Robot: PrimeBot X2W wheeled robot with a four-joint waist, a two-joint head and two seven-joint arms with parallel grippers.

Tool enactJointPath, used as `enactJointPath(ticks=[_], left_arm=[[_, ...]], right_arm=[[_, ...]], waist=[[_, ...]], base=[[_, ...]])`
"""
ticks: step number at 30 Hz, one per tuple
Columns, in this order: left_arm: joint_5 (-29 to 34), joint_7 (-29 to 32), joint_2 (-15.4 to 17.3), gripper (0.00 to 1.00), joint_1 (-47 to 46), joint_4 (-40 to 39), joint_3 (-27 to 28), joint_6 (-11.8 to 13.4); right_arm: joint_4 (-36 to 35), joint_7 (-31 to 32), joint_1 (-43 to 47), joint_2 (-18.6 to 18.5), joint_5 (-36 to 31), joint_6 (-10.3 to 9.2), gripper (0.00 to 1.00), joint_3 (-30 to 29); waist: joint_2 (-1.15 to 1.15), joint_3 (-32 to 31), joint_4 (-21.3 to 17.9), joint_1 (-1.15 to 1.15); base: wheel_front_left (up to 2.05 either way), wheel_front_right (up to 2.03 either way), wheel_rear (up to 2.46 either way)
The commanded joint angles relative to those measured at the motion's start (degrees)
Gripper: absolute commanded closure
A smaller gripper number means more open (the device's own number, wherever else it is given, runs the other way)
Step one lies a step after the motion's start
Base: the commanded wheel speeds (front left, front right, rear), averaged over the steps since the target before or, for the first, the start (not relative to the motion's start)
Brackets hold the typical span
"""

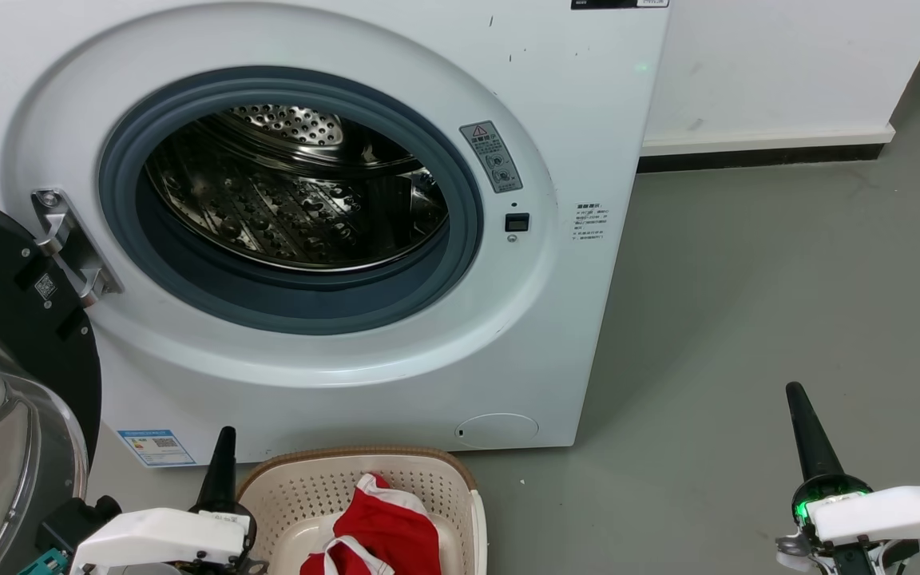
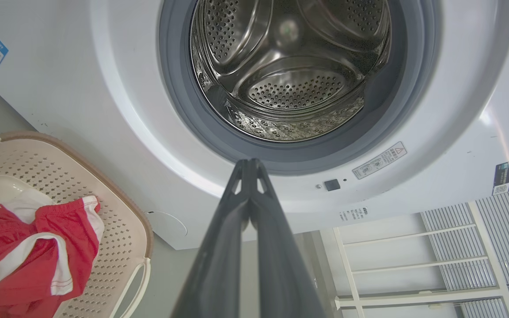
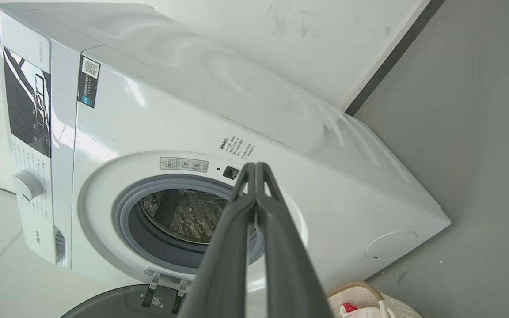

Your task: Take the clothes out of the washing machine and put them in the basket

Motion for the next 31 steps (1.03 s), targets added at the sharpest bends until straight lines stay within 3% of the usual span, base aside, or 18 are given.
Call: enactJointPath(ticks=[1, 31], left_arm=[[-1.56, 0.38, 0.15, 1.0, -1.43, -0.18, 0.32, -0.47], [-17.73, 4.42, 0.19, 1.0, -4.34, 1.85, 1.39, -2.95]], right_arm=[[0.03, 0.34, -1.35, -0.33, 1.67, 0.0, 1.0, -0.23], [3.81, 4.58, -4.41, -0.08, 17.47, -0.01, 1.0, -2.17]], waist=[[0.0, 0.02, 0.05, 0.0], [0.0, 0.49, 1.16, 0.0]], base=[[0.0, 0.0, 0.0], [0.0, 0.0, 0.0]])
